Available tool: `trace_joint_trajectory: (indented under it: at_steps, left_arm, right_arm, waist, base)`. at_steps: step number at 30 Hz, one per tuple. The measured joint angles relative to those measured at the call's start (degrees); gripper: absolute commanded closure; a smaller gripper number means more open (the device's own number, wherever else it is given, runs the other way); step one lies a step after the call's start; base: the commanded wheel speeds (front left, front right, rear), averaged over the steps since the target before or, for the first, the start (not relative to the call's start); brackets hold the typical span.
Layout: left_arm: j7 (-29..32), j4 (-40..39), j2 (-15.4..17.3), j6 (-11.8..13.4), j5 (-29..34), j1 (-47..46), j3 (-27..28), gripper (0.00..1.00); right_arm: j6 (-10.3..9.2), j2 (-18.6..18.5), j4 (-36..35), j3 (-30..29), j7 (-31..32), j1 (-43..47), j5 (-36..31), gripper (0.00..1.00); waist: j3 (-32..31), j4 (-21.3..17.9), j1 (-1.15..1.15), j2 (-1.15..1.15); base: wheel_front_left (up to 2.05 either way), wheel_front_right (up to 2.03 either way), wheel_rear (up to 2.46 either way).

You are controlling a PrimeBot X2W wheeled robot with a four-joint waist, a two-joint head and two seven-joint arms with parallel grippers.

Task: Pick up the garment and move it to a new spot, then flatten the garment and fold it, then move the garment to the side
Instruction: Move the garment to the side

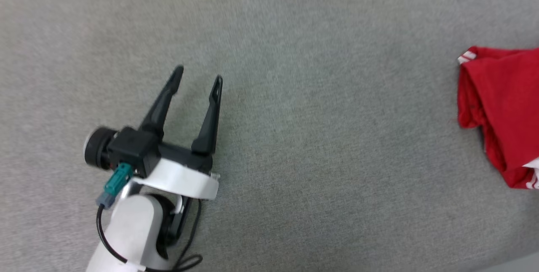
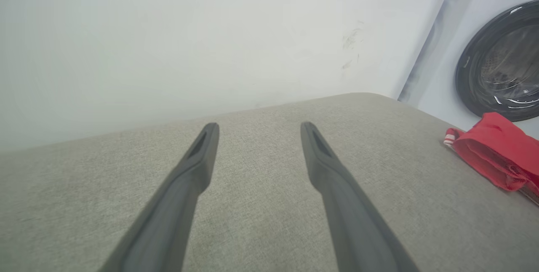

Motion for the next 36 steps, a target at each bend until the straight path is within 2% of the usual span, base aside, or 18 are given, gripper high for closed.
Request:
trace_joint_trajectory:
  at_steps: [7,16,27,36]
  left_arm:
    - [-0.7,2.1,-1.3,2.2,-1.6,7.6,1.2,0.00]
    - [-0.9,2.4,-1.2,4.6,-3.1,14.4,4.1,0.00]
    - [-1.0,2.7,-0.7,7.0,-4.4,19.9,7.1,0.00]
    - [-1.0,3.6,0.1,7.9,-4.7,22.0,8.4,0.00]
  right_arm:
    - [0.00,3.7,-7.3,1.0,-2.1,10.4,1.9,0.00]
    - [-0.01,11.7,-19.0,1.0,-2.2,25.4,4.3,0.00]
    - [-0.01,18.4,-29.7,12.4,-2.1,33.1,6.4,0.00]
    - [-0.01,19.9,-39.4,20.0,-2.7,34.2,6.0,0.00]
  waist:
    - [-8.9,1.0,-0.01,0.00]
    - [-16.6,3.9,-0.01,0.00]
    - [-21.4,6.9,-0.02,0.00]
    - [-24.0,8.9,-0.02,0.00]
  base:
    - [0.00,0.00,0.00]
    - [0.00,0.00,0.00]
    - [0.00,0.00,0.00]
    - [0.00,0.00,0.00]
